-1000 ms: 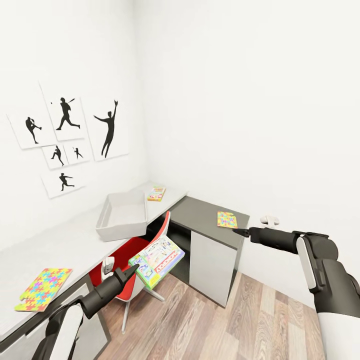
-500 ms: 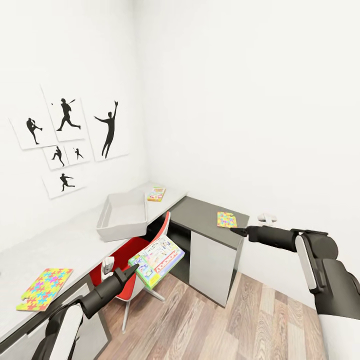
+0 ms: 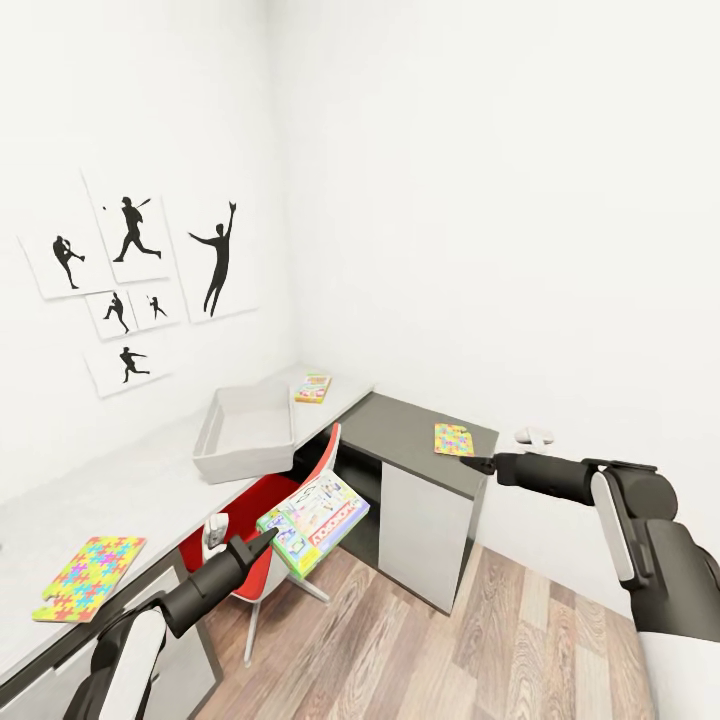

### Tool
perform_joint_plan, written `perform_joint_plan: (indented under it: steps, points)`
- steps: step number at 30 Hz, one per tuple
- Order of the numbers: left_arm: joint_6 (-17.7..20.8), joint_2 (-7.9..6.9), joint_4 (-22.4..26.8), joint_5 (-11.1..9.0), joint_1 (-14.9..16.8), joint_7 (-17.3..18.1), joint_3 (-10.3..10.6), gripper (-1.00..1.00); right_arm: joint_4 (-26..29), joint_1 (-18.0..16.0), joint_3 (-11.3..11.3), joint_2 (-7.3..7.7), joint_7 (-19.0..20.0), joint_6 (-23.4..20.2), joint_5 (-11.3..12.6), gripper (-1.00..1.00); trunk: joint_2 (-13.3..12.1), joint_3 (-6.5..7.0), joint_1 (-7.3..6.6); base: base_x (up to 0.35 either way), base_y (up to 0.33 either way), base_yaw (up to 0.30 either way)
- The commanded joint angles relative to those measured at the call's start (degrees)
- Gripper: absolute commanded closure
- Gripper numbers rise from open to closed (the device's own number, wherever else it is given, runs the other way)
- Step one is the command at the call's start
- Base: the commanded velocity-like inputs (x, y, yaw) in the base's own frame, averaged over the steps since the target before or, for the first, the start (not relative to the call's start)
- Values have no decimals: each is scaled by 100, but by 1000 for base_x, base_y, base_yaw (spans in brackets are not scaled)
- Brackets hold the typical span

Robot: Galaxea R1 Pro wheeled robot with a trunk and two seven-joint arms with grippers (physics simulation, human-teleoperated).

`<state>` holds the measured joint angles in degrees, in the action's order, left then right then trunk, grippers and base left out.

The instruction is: Put all the toys in the child's room - the three board games (two on the bed and one on the table), the two jigsaw puzzles on the table, and the tennis ball on the table - inside the toy box on the table in the child's room.

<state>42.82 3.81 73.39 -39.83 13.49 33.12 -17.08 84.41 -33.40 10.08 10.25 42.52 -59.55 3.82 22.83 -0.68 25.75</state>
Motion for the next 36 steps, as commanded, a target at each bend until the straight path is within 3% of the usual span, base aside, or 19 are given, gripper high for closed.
perform_joint_plan:
  steps: [1, 7, 11, 18, 23, 26, 32, 36]
  points:
    - [38, 6, 0, -8, 5, 18, -17, 100, 2, -3, 5, 3, -9, -45, 42, -100, 8, -7, 3, 0, 0, 0]
    - [51, 3, 0, -3, 6, 19, -21, 100, -4, -2, -5, 14, 11, -45, 54, -100, 8, -7, 3, 0, 0, 0]
    - [64, -4, 0, -1, 10, 21, -20, 100, -15, -1, -45, 27, 247, -45, 62, -100, 8, -7, 3, 0, 0, 0]
    - [80, -13, -1, 2, 18, 42, -15, 100, -37, 4, -198, 73, 1316, -45, 46, -100, 8, -7, 3, 0, 0, 0]
    - [88, -41, 0, 6, 20, 151, 10, 100, -42, 10, -321, 138, 1705, -45, 43, -100, 8, -7, 3, 0, 0, 0]
    - [90, -111, 0, 16, 21, 271, 105, 100, -44, 38, -443, 177, 1888, -45, 43, -100, 8, -7, 3, 0, 0, 0]
    - [91, -467, -6, 24, 22, 479, 502, 100, -54, 100, -781, 254, 2291, -45, 53, -100, 8, -7, 3, 0, 0, 0]
    - [89, -610, -4, 43, 22, 524, 725, 100, -79, 119, -963, 285, 2593, -45, 58, -100, 8, -7, 3, 0, 0, 0]
